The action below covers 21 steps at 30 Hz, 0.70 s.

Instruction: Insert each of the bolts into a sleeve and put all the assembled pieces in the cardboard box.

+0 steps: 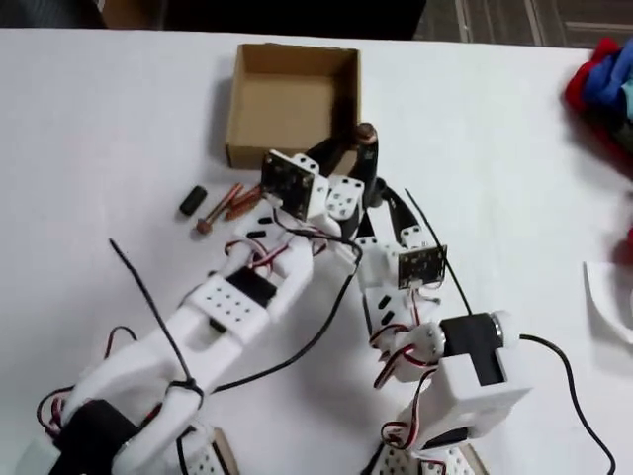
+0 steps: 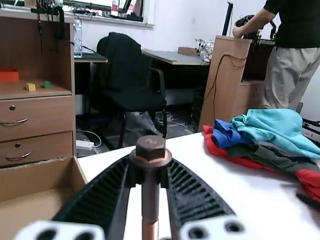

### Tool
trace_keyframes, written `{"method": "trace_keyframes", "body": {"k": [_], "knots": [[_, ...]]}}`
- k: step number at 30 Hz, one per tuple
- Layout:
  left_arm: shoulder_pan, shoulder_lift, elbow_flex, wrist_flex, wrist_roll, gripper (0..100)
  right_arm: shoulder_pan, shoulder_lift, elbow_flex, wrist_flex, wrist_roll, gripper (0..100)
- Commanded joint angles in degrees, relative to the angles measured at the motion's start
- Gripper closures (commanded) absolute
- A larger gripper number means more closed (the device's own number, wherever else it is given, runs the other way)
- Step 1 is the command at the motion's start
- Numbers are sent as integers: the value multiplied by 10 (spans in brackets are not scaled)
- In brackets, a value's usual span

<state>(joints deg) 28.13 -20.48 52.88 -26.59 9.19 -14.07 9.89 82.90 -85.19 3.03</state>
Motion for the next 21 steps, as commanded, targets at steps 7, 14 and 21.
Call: {"method": "trace_keyframes", "body": {"k": [7, 14, 21], "knots": [[4, 46, -81, -40, 4, 974, -5, 2, -13, -14, -4, 979], [51, 55, -81, -40, 1, 974, -5, 2, -13, -13, -4, 979], [38, 55, -78, -39, 1, 974, -4, 2, -13, -13, -4, 979]]}}
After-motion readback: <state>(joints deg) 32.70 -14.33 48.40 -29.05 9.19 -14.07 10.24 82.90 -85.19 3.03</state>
